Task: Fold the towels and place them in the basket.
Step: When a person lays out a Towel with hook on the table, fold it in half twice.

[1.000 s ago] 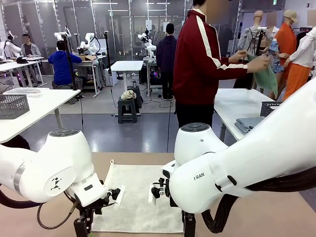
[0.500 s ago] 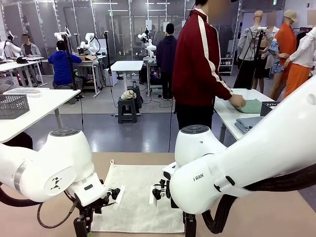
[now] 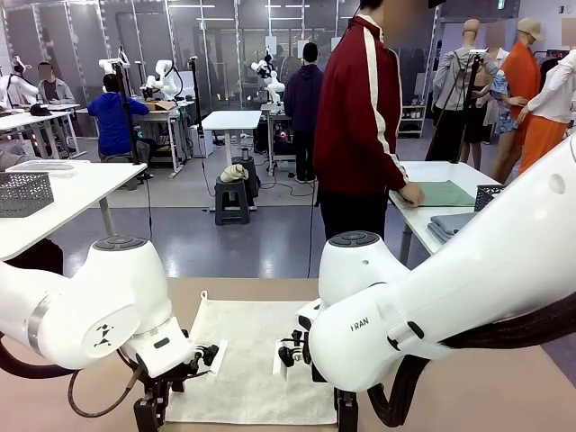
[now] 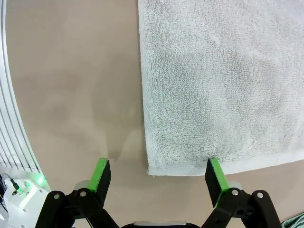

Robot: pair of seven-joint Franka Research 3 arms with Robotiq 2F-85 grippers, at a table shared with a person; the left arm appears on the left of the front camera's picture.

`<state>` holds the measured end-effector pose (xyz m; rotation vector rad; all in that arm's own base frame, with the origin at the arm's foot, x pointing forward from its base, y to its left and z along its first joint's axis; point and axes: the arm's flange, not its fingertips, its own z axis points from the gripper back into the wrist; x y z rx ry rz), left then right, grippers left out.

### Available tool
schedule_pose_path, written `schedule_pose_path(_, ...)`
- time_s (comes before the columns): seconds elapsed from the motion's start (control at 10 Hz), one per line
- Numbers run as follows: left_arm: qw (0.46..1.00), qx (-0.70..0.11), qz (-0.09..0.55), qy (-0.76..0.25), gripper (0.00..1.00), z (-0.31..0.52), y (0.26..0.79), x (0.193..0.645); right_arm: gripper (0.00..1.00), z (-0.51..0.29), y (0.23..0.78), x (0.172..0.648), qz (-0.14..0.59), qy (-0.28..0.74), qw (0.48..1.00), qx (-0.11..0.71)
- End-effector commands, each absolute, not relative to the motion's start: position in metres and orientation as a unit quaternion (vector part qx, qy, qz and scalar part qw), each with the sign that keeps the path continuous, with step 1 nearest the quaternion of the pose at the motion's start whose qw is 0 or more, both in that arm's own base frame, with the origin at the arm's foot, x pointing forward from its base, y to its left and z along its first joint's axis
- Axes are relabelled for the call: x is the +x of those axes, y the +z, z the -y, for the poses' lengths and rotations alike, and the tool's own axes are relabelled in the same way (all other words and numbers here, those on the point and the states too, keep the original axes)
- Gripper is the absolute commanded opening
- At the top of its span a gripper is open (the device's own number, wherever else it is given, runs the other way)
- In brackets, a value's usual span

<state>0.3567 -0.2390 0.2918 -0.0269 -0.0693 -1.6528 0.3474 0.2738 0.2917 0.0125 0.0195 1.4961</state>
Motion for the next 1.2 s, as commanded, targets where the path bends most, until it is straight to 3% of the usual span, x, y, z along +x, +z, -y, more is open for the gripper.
schedule_pose_path(0.0, 0.683, -0.003, 0.032, -0.73, 1.0, 0.242, 0.287, 0.362, 1.0, -0.275, 0.286, 0.351, -0.002, 0.68, 0.733, 0.007)
schedule_pose_path(0.2, 0.685, -0.001, 0.035, -0.728, 0.8, 0.24, 0.286, 0.362, 0.8, -0.275, 0.283, 0.352, -0.003, 0.679, 0.734, 0.006)
schedule_pose_path(0.5, 0.691, 0.006, 0.043, -0.722, 0.81, 0.24, 0.289, 0.362, 0.8, -0.274, 0.284, 0.352, 0.0, 0.675, 0.737, 0.0)
schedule_pose_path(0.6, 0.69, 0.011, 0.044, -0.722, 0.74, 0.24, 0.29, 0.362, 0.74, -0.274, 0.283, 0.353, 0.0, 0.675, 0.738, 0.001)
schedule_pose_path(0.7, 0.691, 0.009, 0.043, -0.722, 0.62, 0.24, 0.291, 0.362, 0.6, -0.274, 0.283, 0.353, 0.003, 0.673, 0.74, 0.0)
schedule_pose_path(0.8, 0.691, 0.003, 0.042, -0.721, 0.68, 0.24, 0.292, 0.362, 0.6, -0.274, 0.284, 0.353, 0.005, 0.67, 0.742, -0.001)
schedule_pose_path(1.1, 0.692, 0.009, 0.041, -0.721, 0.68, 0.242, 0.297, 0.364, 0.6, -0.271, 0.285, 0.354, 0.014, 0.669, 0.743, -0.001)
